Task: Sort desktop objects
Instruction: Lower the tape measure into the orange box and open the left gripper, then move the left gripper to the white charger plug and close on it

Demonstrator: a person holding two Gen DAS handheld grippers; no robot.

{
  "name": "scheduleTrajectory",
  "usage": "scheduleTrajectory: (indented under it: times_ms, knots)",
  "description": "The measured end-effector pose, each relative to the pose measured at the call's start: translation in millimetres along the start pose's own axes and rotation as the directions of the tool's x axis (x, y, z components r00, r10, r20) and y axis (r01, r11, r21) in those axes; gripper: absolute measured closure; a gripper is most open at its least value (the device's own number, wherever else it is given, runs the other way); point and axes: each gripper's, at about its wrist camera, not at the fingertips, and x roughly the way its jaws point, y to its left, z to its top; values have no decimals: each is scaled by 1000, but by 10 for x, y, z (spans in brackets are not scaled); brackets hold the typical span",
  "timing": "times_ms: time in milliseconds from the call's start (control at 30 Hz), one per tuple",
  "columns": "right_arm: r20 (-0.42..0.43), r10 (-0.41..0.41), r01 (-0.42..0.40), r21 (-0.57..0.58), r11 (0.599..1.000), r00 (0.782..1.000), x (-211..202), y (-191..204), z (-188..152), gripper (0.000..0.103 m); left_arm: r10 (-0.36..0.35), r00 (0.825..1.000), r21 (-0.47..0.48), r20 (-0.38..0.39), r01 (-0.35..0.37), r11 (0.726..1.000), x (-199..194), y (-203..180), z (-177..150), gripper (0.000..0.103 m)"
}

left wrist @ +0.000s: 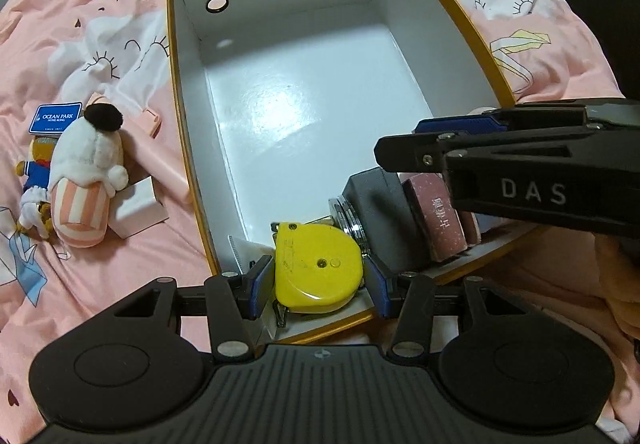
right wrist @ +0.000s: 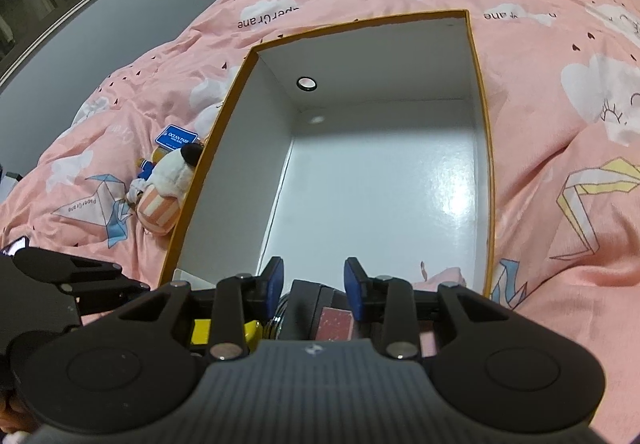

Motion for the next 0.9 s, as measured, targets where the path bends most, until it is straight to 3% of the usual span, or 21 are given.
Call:
scheduleTrajectory:
  times_ms: [300,400,600,667,767,900]
  knots:
    - [-26,0,-2,-65,998,1000,26,49,-3,66,-49,996,49,72,45,998,-198,57,-71,45]
    - [-60,44,-50,-89,995,997,37,69,0,74,-64,991,56,118,58,997,-367,151,-138,45]
    - [-131,124,-138,-108,985,984,206,152,93,85,-29,977,-70,212,45,997,-633,597,-230,51]
    - [-156,135,-154,-117,981,979,300,218,128,85,-18,976,-126,216,47,991,-647,737,-240,54]
    - [-221,201,-222,-78,972,954,475,280,165,85,-11,977,-173,214,49,984,-641,871,-301,54]
    - [-286,208,-233,-55,971,935,663,323,159,96,-29,980,-197,198,69,978,-573,951,-393,54]
